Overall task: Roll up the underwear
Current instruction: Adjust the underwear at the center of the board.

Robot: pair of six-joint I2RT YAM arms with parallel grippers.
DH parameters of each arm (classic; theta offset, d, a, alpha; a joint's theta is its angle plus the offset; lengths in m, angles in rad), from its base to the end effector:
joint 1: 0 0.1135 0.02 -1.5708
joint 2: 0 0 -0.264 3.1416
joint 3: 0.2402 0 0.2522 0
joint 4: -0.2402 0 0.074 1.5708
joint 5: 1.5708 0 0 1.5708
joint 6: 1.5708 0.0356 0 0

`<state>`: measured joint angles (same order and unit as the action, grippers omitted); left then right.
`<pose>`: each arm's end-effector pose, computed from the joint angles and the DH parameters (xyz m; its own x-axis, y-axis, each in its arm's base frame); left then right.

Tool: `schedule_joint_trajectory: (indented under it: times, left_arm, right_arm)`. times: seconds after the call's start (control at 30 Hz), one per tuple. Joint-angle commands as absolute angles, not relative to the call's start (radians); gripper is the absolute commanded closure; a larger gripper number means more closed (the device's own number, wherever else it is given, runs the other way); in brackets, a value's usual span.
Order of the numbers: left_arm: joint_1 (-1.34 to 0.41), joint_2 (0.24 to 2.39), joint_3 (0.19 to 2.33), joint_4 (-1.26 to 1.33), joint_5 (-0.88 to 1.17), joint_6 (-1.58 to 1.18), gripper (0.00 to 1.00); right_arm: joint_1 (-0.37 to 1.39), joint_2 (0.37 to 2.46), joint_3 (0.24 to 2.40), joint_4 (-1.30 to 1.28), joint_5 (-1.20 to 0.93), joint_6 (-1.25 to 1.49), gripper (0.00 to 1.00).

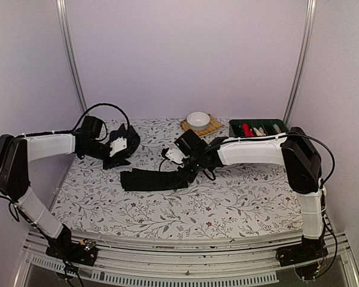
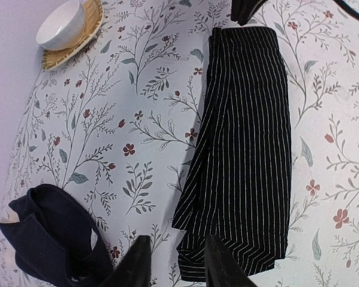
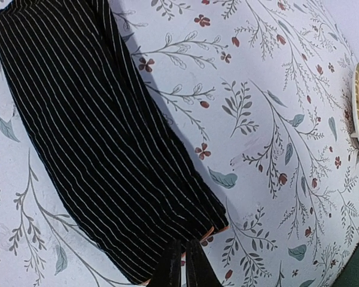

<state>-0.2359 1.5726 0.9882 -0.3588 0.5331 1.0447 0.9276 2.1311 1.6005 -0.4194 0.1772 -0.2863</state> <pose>0.3063 -0.0922 0.2077 0.0298 0.7588 -0.6506 0.9274 0.2219 0.3012 0.2841 0.3686 0.1762 -0.2629 -0.8143 -0.5175 -0.8344 0.4612 -0.3018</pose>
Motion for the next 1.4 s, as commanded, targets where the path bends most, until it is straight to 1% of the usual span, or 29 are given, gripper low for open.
schedule_joint_trajectory:
  times: [0.0,0.2,0.47,0.63,0.83,0.9,0.97,1.0,1.03,1.07,1.1,1.13,1.3,1.37]
  left_arm:
    - [-0.278,1.641,1.014,-0.346,0.531,1.029,0.75]
    - [-0.302,1.758,1.057,-0.332,0.483,0.997,0.77]
    - [-0.302,1.886,1.075,-0.299,0.38,0.978,0.78]
    - [-0.301,1.931,1.08,-0.301,0.354,0.981,0.78]
    - [-0.302,1.925,1.097,-0.316,0.362,0.975,0.76]
    - [-0.301,1.915,1.109,-0.329,0.372,0.968,0.71]
    - [-0.3,1.897,1.121,-0.338,0.388,0.955,0.61]
    - [-0.3,1.883,1.126,-0.34,0.397,0.944,0.54]
    - [-0.298,1.867,1.13,-0.339,0.407,0.932,0.43]
    - [-0.295,1.848,1.132,-0.339,0.424,0.919,0.28]
    - [-0.291,1.827,1.132,-0.339,0.441,0.906,0.08]
    - [-0.283,1.807,1.131,-0.338,0.456,0.894,0.02]
    - [-0.242,1.67,1.08,-0.281,0.487,0.807,0.02]
    - [-0.224,1.585,1.006,-0.216,0.463,0.756,0.01]
  right_arm:
    - [0.935,2.121,1.66,-0.375,0.18,-0.275,0.95]
    - [0.936,2.194,1.71,-0.376,0.19,-0.276,0.96]
    - [0.92,2.245,1.671,-0.389,0.207,-0.251,0.96]
    - [0.908,2.264,1.652,-0.408,0.19,-0.238,0.96]
    - [0.907,2.258,1.663,-0.42,0.189,-0.235,0.96]
    - [0.908,2.249,1.681,-0.432,0.193,-0.234,0.96]
    - [0.907,2.228,1.693,-0.44,0.197,-0.233,0.96]
    - [0.908,2.213,1.695,-0.439,0.198,-0.233,0.94]
    - [0.908,2.197,1.695,-0.436,0.197,-0.233,0.93]
    - [0.908,2.176,1.695,-0.434,0.201,-0.232,0.93]
    - [0.91,2.163,1.695,-0.434,0.205,-0.232,0.92]
    - [0.911,2.15,1.693,-0.432,0.208,-0.229,0.91]
    - [0.947,2.121,1.656,-0.413,0.232,-0.225,0.85]
    - [0.974,2.128,1.655,-0.413,0.254,-0.231,0.83]
